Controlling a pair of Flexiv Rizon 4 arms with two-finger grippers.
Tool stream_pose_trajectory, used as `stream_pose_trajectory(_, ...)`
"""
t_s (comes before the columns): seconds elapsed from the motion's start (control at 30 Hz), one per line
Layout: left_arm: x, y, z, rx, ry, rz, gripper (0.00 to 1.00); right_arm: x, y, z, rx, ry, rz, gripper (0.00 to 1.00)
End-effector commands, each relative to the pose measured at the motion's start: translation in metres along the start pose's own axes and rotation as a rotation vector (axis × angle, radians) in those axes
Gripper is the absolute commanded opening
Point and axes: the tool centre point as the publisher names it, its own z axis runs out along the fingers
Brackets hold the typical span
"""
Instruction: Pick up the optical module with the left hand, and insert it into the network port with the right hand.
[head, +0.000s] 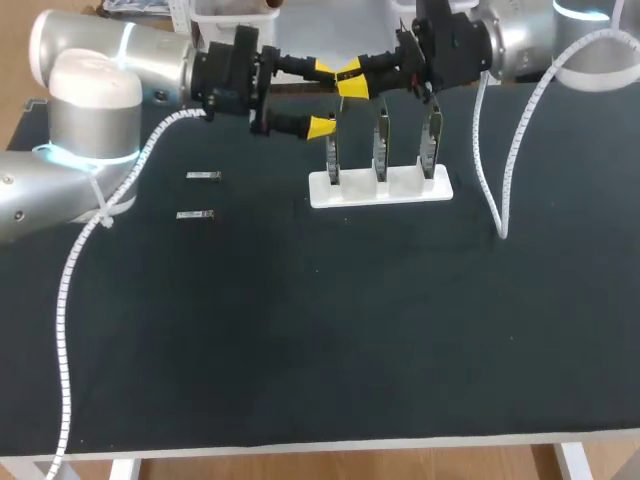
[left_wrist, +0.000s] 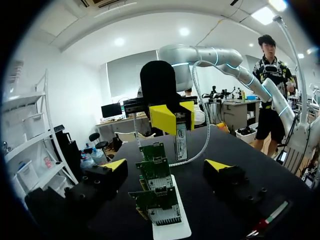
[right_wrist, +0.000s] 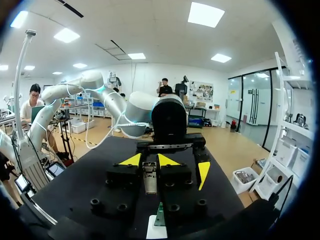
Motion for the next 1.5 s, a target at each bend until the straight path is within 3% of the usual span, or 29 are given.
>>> stream_pose_trajectory(0.03,-0.002,-0.002,-0.01,-0.004,0.021,-0.008,1.0,0.0,0.002,0.0,0.003,0.001,-0.001,0.0)
stream_pose_trajectory(0.4,0.001,0.004,-0.023,0.012,0.161,-0.043,1.0,0.0,0.002,0.0,0.003,0.001,-0.001,0.0)
stream_pose_trajectory(0.83,0.002,0.005,-0.04,-0.014,0.177,-0.049,1.0,0.0,0.002,0.0,0.003,0.001,-0.001,0.0)
stream_pose_trajectory(0.97,0.001,0.005,-0.044,-0.038,0.105,-0.057,1.0,0.0,0.002,0.0,0.003,0.001,-0.001,0.0)
stream_pose_trajectory(1.5,0.001,0.005,-0.044,-0.038,0.105,-0.057,1.0,0.0,0.002,0.0,0.003,0.001,-0.001,0.0)
